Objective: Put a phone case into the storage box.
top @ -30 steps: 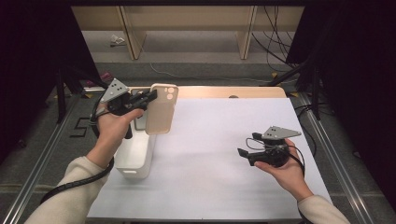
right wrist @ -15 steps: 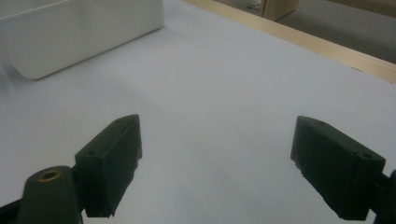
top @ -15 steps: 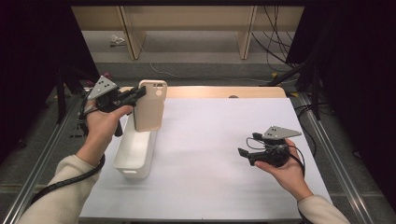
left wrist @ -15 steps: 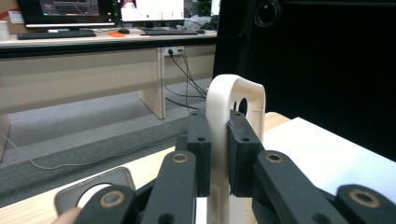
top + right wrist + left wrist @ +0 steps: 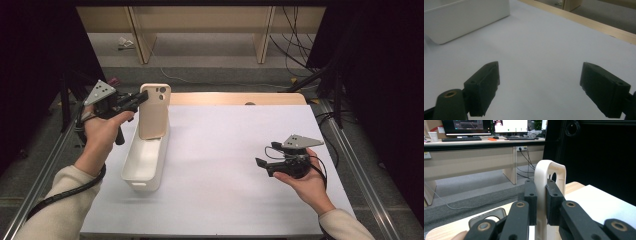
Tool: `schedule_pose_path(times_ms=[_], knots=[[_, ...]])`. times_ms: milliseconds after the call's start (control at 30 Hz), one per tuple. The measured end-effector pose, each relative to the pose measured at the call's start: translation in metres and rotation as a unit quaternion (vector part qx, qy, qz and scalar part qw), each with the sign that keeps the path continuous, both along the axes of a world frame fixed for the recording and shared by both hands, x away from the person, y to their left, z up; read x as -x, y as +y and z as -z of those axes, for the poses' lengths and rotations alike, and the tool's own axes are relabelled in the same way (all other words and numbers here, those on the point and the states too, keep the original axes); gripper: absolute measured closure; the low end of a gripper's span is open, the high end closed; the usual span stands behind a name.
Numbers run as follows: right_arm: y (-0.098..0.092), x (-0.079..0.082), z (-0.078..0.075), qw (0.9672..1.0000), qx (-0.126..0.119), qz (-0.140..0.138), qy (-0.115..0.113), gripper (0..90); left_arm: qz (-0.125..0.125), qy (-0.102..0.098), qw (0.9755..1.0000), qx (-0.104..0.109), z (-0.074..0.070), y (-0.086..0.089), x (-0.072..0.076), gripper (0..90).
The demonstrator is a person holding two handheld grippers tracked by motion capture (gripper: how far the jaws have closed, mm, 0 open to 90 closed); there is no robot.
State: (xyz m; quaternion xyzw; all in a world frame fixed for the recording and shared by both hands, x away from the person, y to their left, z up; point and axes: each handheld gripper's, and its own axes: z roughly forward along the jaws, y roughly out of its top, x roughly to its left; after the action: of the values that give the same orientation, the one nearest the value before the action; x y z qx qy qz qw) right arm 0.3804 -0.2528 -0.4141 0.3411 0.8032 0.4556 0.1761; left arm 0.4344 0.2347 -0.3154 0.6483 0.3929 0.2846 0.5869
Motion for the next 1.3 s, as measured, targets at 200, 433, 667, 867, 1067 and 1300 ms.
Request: schedule_pose_path(times_ms=[200, 433, 667, 867, 1067, 1300], knots=[[0.0, 0.0, 0.0, 1.0, 0.001, -0.001, 0.0, 17.0, -0.004, 0.001, 1.0, 0.003, 0.003, 0.006, -0.004, 81.5], [0.0, 0.0, 0.0, 1.0, 0.001, 0.001, 0.001, 17.2, -0.007, 0.003, 1.0, 0.001, 0.009, 0.013, -0.011, 81.4], [0.0, 0.0, 0.0, 1.0, 0.001, 0.0, 0.0, 17.3, -0.015, 0.007, 0.9999, -0.004, 0.013, 0.02, -0.02, 81.5], [-0.001, 0.0, 0.0, 1.0, 0.001, 0.001, 0.0, 17.3, -0.019, 0.006, 0.9998, -0.008, 0.019, 0.021, -0.026, 81.4], [-0.001, 0.0, 0.001, 1.0, 0.001, 0.002, 0.0, 17.4, -0.021, 0.002, 0.9997, -0.014, 0.025, 0.022, -0.031, 81.4], [-0.001, 0.0, 0.001, 1.0, 0.001, 0.002, -0.001, 17.5, -0.022, 0.005, 0.9997, -0.011, 0.03, 0.023, -0.036, 81.5]])
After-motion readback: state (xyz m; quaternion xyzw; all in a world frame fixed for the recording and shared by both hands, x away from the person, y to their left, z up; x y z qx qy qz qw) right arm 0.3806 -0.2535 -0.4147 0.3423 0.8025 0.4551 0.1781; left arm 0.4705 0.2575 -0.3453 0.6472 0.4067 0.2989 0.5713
